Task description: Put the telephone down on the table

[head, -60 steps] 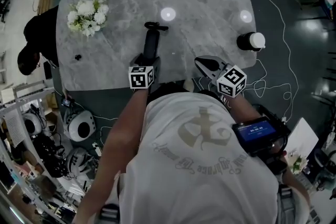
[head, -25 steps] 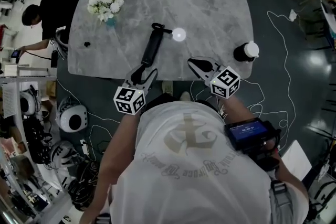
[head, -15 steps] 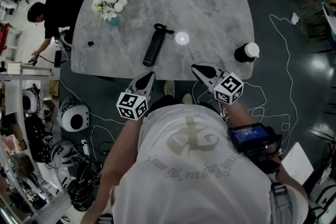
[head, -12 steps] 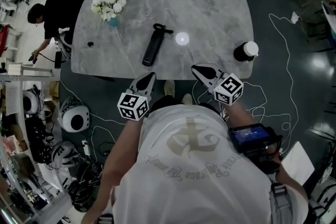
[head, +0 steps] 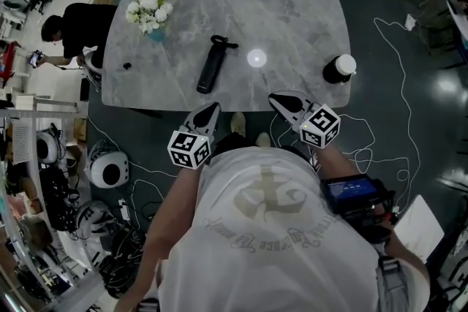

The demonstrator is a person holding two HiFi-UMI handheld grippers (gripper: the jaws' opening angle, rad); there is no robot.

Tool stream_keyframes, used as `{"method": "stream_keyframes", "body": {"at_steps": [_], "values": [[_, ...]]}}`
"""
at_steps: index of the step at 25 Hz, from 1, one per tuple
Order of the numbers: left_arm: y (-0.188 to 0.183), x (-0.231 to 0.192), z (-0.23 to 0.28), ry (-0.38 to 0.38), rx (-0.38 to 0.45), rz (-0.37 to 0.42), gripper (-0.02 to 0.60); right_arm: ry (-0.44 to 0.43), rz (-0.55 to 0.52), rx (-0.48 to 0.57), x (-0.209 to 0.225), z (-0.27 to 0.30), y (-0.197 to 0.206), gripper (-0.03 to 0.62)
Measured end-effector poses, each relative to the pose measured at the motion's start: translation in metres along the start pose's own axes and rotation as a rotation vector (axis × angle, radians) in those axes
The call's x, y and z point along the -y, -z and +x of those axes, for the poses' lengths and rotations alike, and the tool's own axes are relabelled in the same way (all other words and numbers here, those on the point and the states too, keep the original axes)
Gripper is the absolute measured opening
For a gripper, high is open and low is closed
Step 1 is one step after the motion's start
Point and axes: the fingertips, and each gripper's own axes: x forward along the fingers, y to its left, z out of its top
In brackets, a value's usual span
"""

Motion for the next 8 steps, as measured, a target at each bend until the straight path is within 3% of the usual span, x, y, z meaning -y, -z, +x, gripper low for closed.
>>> {"method": "stream_keyframes", "body": {"at_steps": [8], "values": [[-0.007, 0.032, -0.022, 0.011, -0.027, 0.005, 0.012, 0.022, -0.002, 0.012, -0.024, -0.034, -0.018, 0.015]]}}
